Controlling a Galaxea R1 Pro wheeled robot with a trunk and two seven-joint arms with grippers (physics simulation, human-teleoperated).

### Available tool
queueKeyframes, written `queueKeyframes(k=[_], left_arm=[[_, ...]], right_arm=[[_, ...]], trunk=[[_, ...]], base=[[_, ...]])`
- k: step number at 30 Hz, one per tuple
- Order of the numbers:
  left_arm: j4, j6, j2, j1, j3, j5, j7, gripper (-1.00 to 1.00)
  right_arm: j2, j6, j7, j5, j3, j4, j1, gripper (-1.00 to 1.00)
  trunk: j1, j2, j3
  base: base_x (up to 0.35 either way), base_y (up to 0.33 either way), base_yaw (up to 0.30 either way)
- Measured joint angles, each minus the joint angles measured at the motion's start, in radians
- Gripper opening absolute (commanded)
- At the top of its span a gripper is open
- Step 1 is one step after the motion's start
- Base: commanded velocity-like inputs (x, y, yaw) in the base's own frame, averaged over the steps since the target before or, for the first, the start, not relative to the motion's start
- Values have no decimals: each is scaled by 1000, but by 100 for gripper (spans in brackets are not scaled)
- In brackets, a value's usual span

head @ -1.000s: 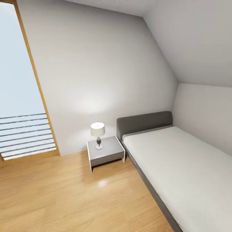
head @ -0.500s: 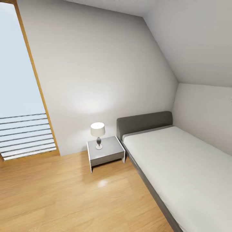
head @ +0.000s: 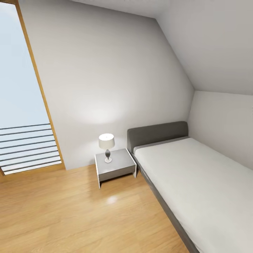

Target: Attach the digital camera to the camera tripod in the bedroom.

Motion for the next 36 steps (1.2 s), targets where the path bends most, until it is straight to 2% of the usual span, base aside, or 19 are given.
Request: queueKeyframes(k=[14, 36], left_arm=[[1, 6, -4, 1, 0, 0, 3, -100], [0, 12, -6, 2, 0, 0, 3, -100]], right_arm=[[0, -4, -1, -4, -1, 0, 0, 100], [5, -4, -2, -18, -2, 0, 0, 100]], trunk=[[0, 0, 0], [0, 0, 0]], base=[[0, 0, -21], [0, 0, -259]])
